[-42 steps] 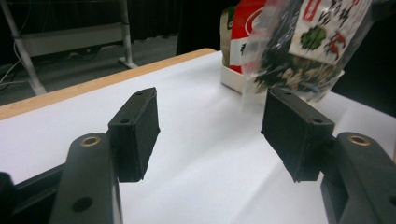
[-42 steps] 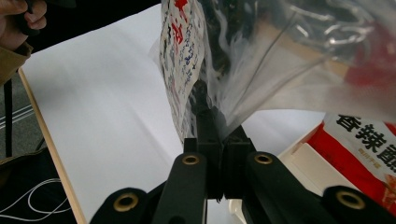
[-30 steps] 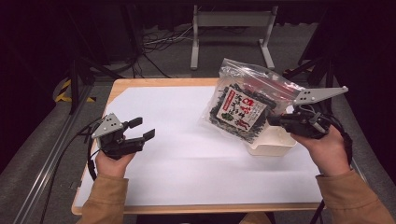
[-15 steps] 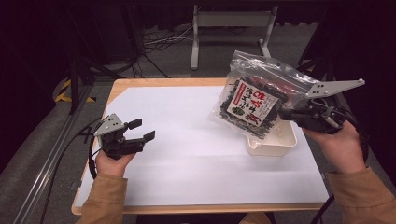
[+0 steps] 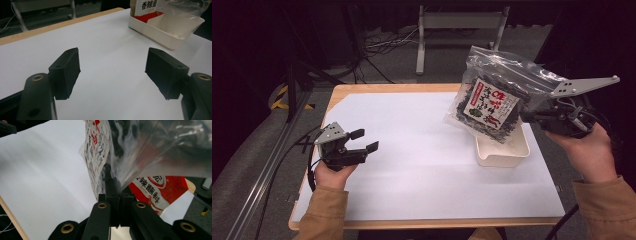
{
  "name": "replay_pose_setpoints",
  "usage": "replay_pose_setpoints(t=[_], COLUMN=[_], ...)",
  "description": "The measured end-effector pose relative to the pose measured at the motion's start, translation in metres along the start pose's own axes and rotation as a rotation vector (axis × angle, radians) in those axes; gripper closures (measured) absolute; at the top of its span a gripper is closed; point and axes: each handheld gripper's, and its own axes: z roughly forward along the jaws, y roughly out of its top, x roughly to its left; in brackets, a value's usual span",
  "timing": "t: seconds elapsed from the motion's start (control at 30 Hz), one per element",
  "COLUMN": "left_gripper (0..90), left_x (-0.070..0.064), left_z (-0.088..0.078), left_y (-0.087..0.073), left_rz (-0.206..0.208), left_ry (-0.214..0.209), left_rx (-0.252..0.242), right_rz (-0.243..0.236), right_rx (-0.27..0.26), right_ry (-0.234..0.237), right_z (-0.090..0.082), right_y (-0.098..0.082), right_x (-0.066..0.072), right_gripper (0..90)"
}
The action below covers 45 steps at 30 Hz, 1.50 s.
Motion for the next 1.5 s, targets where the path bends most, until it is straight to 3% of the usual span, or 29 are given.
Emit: replay_pose_setpoints(t=[0.7,1.3,1.5], left_gripper=[28.2,27.8,27.8], left_x=[0.002,0.001,0.001], left_z=[0.0,0.001,0.001], left_y=[-0.001,-0.001,-0.001], left_rz=[0.002,-0.003,-0.003], left_ry=[0.006,-0.001,-0.003], left_rx=[0.012,0.012,0.013], right_rz=[0.019,0.085,0.09], right_rx=[0.06,0.103,0.132], right_ry=[-0.111,-0.12,-0.144], right_z=[-0.004,0.013,0.018], right_y=[-0.003,-0.025,-0.031], right_x=[-0.01,-0.026,-0.03], right_gripper=[88.5,88.5,88.5])
